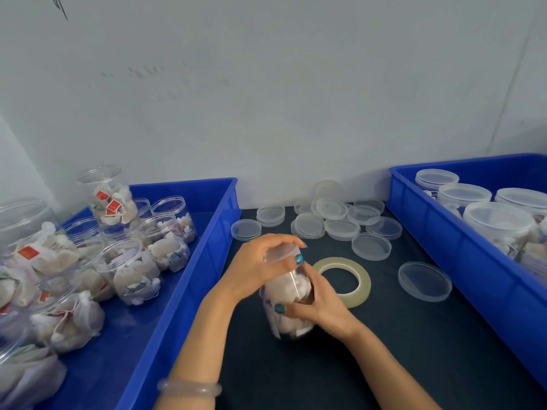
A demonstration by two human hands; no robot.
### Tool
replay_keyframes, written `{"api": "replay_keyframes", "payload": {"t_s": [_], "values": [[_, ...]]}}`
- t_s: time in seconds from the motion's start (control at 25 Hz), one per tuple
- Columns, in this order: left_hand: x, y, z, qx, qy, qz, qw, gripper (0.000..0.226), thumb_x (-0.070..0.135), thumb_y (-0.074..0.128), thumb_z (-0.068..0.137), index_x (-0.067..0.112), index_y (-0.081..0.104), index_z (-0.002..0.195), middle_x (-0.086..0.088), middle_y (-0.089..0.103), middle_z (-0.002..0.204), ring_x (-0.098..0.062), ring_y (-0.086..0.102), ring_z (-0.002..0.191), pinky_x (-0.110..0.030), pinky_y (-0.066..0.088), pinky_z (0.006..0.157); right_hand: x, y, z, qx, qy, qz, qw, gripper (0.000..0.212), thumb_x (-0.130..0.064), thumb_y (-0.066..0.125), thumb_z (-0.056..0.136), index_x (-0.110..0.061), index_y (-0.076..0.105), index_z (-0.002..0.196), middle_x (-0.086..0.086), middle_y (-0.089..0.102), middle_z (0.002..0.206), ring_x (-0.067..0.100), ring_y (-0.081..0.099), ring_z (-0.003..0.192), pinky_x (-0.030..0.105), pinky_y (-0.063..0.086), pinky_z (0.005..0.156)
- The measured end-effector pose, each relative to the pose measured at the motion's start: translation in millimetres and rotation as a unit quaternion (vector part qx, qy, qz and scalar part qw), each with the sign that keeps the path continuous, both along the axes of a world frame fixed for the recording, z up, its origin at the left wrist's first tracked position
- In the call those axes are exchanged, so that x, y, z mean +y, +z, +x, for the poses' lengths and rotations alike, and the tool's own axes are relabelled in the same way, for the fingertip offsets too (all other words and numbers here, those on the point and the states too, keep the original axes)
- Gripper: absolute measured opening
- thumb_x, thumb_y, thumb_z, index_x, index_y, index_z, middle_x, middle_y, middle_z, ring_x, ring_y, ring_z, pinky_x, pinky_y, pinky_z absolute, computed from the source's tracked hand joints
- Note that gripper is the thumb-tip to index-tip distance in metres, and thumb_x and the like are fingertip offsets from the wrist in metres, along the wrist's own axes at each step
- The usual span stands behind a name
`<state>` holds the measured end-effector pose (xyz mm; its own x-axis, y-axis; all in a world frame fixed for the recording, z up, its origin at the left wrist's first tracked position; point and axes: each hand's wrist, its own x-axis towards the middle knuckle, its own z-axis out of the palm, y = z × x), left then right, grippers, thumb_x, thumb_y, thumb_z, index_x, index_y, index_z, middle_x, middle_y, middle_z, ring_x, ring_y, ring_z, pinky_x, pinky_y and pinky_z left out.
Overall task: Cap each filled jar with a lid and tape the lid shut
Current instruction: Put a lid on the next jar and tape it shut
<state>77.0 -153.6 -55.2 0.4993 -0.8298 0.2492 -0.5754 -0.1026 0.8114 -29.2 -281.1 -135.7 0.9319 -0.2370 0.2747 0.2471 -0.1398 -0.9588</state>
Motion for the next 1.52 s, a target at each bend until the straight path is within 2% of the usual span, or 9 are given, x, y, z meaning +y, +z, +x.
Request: {"api": "replay_keyframes", "payload": {"t_s": [0.2,0.4,0.56,0.72,0.88,0.96,1.08,1.24,1.52], "values": [[2.2,2.6,2.6,0.129,-0.045,-0.045,0.990,0.037,0.054,0.064,0.076,0.039,0.073,0.109,0.007,0.071,0.119,-0.015,0.065,0.114,-0.029,0.054,0.097,-4.7,9.2,-5.3,0.042,0.124,0.119,0.984,0.054,-0.035,0.071,0.068,-0.007,0.060,0.113,0.004,0.071,0.098,0.017,0.067,0.091,0.028,0.052,0.080],[-0.5,-11.6,2.5,0.163,-0.052,-0.071,0.983,0.037,0.052,0.065,0.075,0.036,0.074,0.108,0.003,0.071,0.119,-0.018,0.065,0.115,-0.035,0.054,0.095,-12.7,13.0,-9.6,0.089,0.136,0.125,0.979,0.058,-0.038,0.071,0.066,-0.007,0.061,0.114,0.004,0.072,0.099,0.020,0.067,0.093,0.030,0.052,0.082],[3.3,-10.5,6.8,0.123,-0.043,-0.097,0.987,0.036,0.049,0.066,0.079,0.038,0.073,0.112,0.009,0.070,0.122,-0.011,0.063,0.118,-0.028,0.053,0.095,-10.7,23.2,-11.2,0.069,0.067,0.022,0.995,0.042,-0.038,0.071,0.084,-0.019,0.060,0.120,-0.006,0.074,0.104,0.012,0.070,0.098,0.021,0.053,0.080],[1.2,-15.6,6.1,-0.043,0.039,-0.050,0.997,0.041,0.048,0.070,0.076,0.042,0.068,0.117,0.024,0.064,0.123,0.001,0.054,0.123,-0.018,0.043,0.098,-41.1,30.3,-24.9,0.093,-0.077,-0.095,0.988,0.032,-0.017,0.077,0.085,-0.023,0.065,0.114,-0.007,0.072,0.110,0.014,0.066,0.110,0.026,0.051,0.096],[-8.3,-23.8,4.6,-0.152,0.107,0.002,0.983,0.048,0.048,0.069,0.079,0.042,0.061,0.126,0.023,0.054,0.132,0.000,0.046,0.126,-0.024,0.041,0.104,-78.3,26.6,-52.1,0.329,-0.052,-0.317,0.888,0.063,-0.037,0.089,0.062,-0.051,0.057,0.116,-0.020,0.045,0.124,0.008,0.039,0.121,0.028,0.033,0.108],[-15.3,-24.0,4.6,-0.191,0.135,0.018,0.972,0.052,0.055,0.062,0.078,0.042,0.057,0.128,0.020,0.051,0.134,-0.001,0.043,0.125,-0.021,0.036,0.100,-80.2,19.3,-49.1,0.333,-0.046,-0.389,0.858,0.056,-0.035,0.086,0.068,-0.052,0.056,0.112,-0.021,0.042,0.124,0.006,0.028,0.122,0.030,0.022,0.107],[-24.7,-23.7,4.4,-0.232,0.143,0.027,0.962,0.058,0.060,0.056,0.078,0.037,0.057,0.131,0.016,0.051,0.133,-0.005,0.042,0.123,-0.020,0.035,0.096,-82.7,13.5,-43.6,0.268,-0.081,-0.380,0.881,0.035,-0.026,0.082,0.076,-0.047,0.062,0.095,-0.021,0.049,0.121,0.001,0.034,0.122,0.023,0.027,0.102],[-23.3,-26.2,4.6,-0.192,0.149,-0.021,0.970,0.052,0.054,0.063,0.081,0.039,0.058,0.131,0.024,0.048,0.129,-0.001,0.044,0.123,-0.023,0.040,0.101,-92.1,11.1,-50.0,0.261,-0.096,-0.400,0.873,0.032,-0.020,0.071,0.089,-0.047,0.056,0.099,-0.021,0.042,0.121,0.002,0.036,0.126,0.031,0.025,0.118],[-37.5,-24.3,-4.2,-0.175,0.138,-0.046,0.974,0.047,0.043,0.079,0.079,0.036,0.067,0.124,0.020,0.055,0.131,0.003,0.045,0.124,-0.022,0.039,0.106,-87.8,31.2,-56.1,0.119,-0.186,-0.149,0.964,0.023,-0.012,0.054,0.099,-0.033,0.061,0.106,-0.006,0.065,0.103,0.009,0.062,0.093,0.017,0.049,0.074]]}}
